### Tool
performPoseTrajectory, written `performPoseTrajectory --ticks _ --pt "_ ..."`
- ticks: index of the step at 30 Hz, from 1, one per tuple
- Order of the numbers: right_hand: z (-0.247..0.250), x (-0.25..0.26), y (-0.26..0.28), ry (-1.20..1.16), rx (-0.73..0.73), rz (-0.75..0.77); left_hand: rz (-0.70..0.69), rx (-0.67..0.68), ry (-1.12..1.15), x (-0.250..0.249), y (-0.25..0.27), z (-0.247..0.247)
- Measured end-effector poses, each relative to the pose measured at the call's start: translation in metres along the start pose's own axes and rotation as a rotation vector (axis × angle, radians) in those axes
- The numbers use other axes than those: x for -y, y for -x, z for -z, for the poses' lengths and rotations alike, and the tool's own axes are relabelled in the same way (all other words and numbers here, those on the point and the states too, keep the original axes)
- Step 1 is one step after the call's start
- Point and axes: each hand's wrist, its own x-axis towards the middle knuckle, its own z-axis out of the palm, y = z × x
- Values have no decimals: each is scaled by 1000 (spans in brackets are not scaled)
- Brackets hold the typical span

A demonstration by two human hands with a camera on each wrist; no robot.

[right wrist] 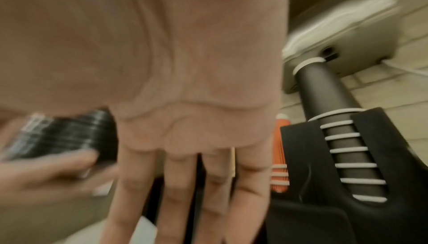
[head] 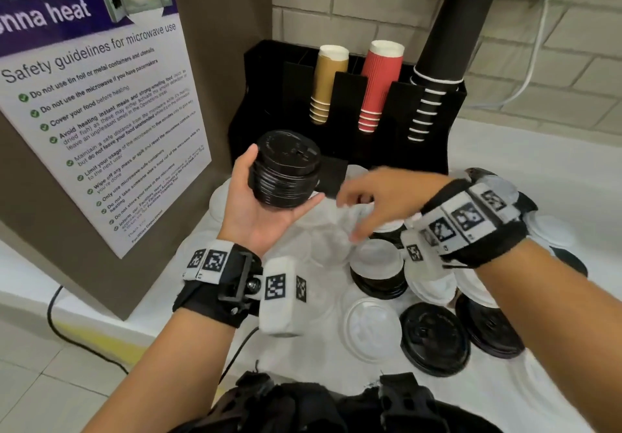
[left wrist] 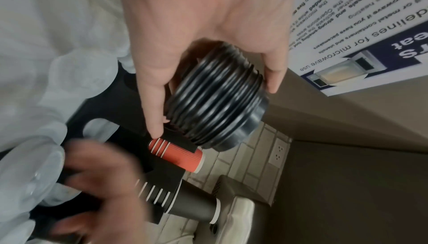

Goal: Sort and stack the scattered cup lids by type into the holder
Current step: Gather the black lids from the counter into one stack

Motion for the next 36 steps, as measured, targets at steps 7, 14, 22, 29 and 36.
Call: performPoseTrajectory --ticks 7,14,22,29,36 --pt "-49 -19 -16 424 415 -215 3 -8 15 -7 2 -2" --pt "-13 -16 -11 303 -70 -173 30 7 -45 -5 6 4" --pt "-48 -14 11 284 337 -81 18 37 -64 -4 2 5" --pt "-67 -23 9 317 301 -84 36 70 -52 2 0 4" --pt "-66 -25 0 293 286 -112 57 70 -6 -4 2 3"
